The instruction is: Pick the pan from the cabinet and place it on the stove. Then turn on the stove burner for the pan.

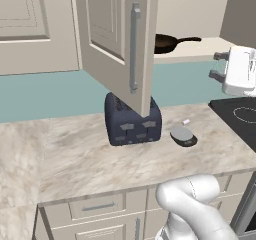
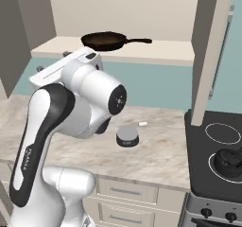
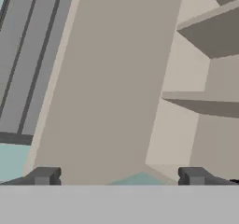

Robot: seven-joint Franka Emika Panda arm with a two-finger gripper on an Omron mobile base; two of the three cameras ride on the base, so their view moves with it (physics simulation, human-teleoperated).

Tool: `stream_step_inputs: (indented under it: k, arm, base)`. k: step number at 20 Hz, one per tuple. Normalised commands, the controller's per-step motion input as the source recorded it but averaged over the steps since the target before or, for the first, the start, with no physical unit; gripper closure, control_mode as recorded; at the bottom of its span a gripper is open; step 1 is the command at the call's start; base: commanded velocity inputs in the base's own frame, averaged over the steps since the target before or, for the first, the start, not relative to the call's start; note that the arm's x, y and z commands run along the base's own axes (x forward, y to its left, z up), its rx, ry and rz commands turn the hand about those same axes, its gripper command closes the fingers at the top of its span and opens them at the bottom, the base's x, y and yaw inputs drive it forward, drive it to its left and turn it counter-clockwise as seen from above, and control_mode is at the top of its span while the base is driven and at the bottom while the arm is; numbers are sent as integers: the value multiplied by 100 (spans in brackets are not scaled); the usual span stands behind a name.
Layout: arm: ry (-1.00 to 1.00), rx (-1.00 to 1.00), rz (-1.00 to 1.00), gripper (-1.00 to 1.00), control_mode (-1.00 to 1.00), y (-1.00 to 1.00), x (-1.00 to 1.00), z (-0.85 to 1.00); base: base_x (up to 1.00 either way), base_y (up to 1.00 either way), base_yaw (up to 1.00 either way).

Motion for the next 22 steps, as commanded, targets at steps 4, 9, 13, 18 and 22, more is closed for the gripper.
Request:
stream_step_inputs:
  k: [4,9,13,18,22]
  arm:
    - [-28,-27,3,-100,-100,-1,12,3]
    - [-22,-25,1,-100,-100,-4,6,12]
    - [-16,-25,0,-100,-100,-2,0,18]
    - [-8,-24,-3,-100,-100,-2,9,14]
    - [-1,-21,-2,-100,-100,-13,27,0]
  base:
    - [0,0,0]
    - [0,0,0]
    - [0,0,0]
    - [0,0,0]
    - [0,0,0]
